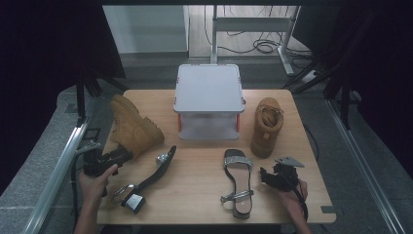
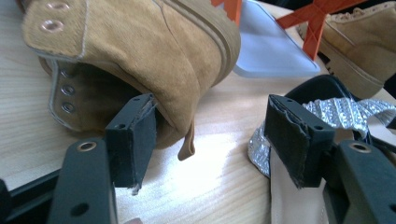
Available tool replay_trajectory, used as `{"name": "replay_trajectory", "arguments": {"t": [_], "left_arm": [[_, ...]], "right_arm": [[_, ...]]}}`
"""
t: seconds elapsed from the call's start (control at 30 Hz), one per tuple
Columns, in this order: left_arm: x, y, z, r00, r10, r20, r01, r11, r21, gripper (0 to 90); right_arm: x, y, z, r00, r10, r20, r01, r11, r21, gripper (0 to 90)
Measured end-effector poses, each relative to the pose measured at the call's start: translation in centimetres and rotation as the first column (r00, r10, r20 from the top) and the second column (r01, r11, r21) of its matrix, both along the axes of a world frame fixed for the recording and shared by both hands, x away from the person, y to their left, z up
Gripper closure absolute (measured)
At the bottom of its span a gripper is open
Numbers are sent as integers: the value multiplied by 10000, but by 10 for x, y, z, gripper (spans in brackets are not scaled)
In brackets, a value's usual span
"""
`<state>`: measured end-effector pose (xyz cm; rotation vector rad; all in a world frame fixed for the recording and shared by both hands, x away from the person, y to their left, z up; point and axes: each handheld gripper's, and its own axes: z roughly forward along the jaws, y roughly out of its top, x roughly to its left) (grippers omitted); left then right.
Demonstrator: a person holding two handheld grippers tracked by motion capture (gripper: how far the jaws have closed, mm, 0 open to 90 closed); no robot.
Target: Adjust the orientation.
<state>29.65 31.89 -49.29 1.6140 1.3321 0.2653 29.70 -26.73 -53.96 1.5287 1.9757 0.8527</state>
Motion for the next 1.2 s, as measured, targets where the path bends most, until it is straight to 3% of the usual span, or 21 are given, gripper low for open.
{"name": "replay_trajectory", "arguments": {"t": [0.27, 0.37, 0.4, 0.6, 0.9, 0.97, 1.2], "left_arm": [[-4, -4, -4, 9998, 10, -217, -1, 9991, 415, 353], [-7, -5, -3, 9999, 35, -157, -26, 9985, 545, 370], [-11, -5, -1, 9999, 106, -71, -102, 9981, 602, 378], [-15, -8, 3, 10000, -27, 83, 18, 9945, 1048, 562], [-15, -21, 7, 9986, -523, -120, 535, 9879, 1456, 880], [-16, -23, 9, 9977, -662, -128, 674, 9891, 1307, 900], [-23, -34, 24, 9913, -1309, 136, 1280, 9829, 1322, 900]], "right_arm": [[-4, -8, 0, 9988, 487, 38, -487, 9988, 106, 291], [-7, -12, 1, 9987, 512, 44, -514, 9981, 340, 308], [-10, -17, 1, 9986, 528, 53, -531, 9963, 680, 321], [-16, -26, 6, 9985, 324, 452, -372, 9933, 1096, 345], [-15, -26, 2, 9985, 418, 344, -451, 9938, 1018, 361], [-17, -26, 3, 9984, 384, 413, -425, 9939, 1021, 365], [-22, -26, 4, 9980, 274, 566, -334, 9937, 1074, 373]]}}
